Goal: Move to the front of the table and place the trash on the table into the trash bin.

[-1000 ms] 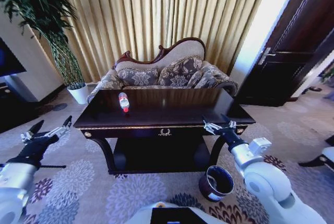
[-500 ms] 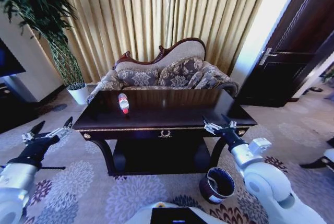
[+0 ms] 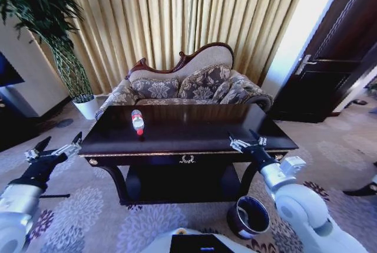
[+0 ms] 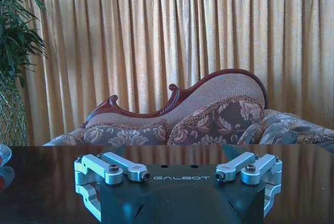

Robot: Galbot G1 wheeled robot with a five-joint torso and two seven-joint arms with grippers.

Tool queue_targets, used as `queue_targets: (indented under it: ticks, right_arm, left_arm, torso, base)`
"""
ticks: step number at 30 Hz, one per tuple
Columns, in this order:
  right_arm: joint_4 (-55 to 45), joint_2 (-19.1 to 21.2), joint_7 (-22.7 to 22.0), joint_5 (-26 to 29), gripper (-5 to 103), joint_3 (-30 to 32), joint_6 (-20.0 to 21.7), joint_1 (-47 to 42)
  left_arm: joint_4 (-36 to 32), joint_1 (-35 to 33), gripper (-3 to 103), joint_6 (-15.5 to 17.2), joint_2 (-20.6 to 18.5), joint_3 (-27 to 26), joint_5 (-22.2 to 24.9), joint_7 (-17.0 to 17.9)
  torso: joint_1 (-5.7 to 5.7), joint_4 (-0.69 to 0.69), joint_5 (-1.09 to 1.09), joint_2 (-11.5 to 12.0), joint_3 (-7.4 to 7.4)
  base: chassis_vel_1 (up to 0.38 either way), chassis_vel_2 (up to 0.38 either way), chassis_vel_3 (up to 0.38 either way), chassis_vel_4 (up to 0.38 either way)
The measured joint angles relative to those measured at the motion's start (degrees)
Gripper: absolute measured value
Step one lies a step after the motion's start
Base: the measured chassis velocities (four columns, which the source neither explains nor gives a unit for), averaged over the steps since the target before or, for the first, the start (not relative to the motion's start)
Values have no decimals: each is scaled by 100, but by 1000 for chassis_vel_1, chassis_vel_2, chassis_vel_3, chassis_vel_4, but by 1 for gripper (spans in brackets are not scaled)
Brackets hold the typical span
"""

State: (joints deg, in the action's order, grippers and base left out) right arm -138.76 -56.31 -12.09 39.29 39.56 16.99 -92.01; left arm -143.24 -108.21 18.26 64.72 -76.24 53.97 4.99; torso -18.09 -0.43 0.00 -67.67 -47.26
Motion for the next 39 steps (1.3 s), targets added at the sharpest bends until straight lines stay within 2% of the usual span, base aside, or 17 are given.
queue_targets:
  ticks: [18, 24, 26, 28, 30, 31, 32, 33, 34, 35, 37, 38, 39]
  right_arm:
    - [-146, 3, 5, -56, 100, -10, 6, -184]
    - [-161, -45, 4, -115, 100, -16, -25, -330]
    - [-176, -54, -3, -116, 100, -7, -39, -436]
    - [-177, -53, -5, -116, 100, -1, -40, -453]
    - [-177, -27, -33, -102, 100, 45, -45, -537]
    - [-177, -27, -33, -102, 100, 45, -45, -537]
    - [-177, -6, -109, -81, 100, 72, -47, -580]
    - [-177, 5, -149, -55, 100, 85, -48, -603]
    - [-177, 9, -188, -21, 100, 110, -48, -654]
    - [-177, 9, -188, -21, 100, 110, -48, -654]
    - [-168, 13, -217, -6, 100, 133, -50, -735]
    - [-168, 13, -217, -6, 100, 133, -50, -735]
    - [-151, 15, -223, -6, 100, 137, -50, -749]
  left_arm:
    - [0, 4, 100, -12, -27, 23, -1, -1]
    - [34, 112, 100, -39, -331, 30, 69, 24]
    - [311, 333, 100, -40, -757, 124, 185, 250]
    - [356, 376, 100, -40, -828, 157, 197, 297]
    - [649, 717, 100, 6, -1276, 545, 244, 802]
    - [649, 717, 100, 6, -1276, 545, 244, 802]
    - [822, 956, 100, 60, -1532, 848, 278, 1141]
    - [930, 1128, 100, 96, -1690, 1049, 315, 1270]
    - [1064, 1369, 100, 135, -1888, 1325, 345, 1376]
    - [1064, 1369, 100, 135, -1888, 1325, 345, 1376]
    - [1309, 1888, 100, 240, -2183, 1880, 381, 1559]
    - [1309, 1888, 100, 240, -2183, 1880, 381, 1559]
    - [1397, 2112, 100, 301, -2274, 2093, 430, 1656]
  torso:
    - [-2, 0, 0, 1, -1]
    - [0, 1, 0, 0, 0]
    - [3, 1, 1, -2, 1]
    - [3, 1, 0, -1, 1]
    - [3, 1, -1, -1, 1]
    - [3, 1, -1, -1, 1]
    - [2, -1, -2, 0, 0]
    - [0, -2, -2, 0, 0]
    - [0, -1, -1, 0, -1]
    - [0, -1, -1, 0, -1]
    - [0, 0, 0, 0, 0]
    - [0, 0, 0, 0, 0]
    - [1, 0, -1, 0, 0]
  base:
    - [-78, 81, 84, -69]
    - [-9, 3, 6, -5]
    - [0, 0, 0, 0]
    - [0, 0, 0, 0]
    - [0, 0, 0, 0]
    - [0, 0, 0, 0]
    - [0, 0, 0, 0]
    - [0, 0, 0, 0]
    - [0, 0, 0, 0]
    - [0, 0, 0, 0]
    - [0, 0, 0, 0]
    - [0, 0, 0, 0]
    - [0, 0, 0, 0]
